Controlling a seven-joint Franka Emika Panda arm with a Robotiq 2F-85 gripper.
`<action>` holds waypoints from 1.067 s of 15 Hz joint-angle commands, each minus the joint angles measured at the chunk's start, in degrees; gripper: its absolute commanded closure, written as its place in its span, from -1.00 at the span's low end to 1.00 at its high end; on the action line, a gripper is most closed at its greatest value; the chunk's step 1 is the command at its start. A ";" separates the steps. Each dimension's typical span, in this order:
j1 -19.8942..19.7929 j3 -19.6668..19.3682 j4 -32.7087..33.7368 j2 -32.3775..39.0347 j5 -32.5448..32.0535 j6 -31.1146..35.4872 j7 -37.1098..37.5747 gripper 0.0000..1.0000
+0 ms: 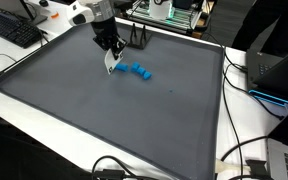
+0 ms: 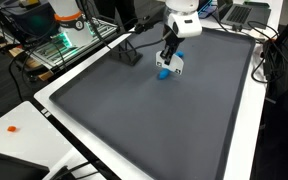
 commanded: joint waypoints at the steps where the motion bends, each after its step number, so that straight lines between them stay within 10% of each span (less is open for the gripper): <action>1: 0.12 -0.30 -1.23 1.21 -1.31 1.90 0.40 0.98; 16: -0.67 0.34 -2.56 2.36 0.99 2.12 0.09 0.98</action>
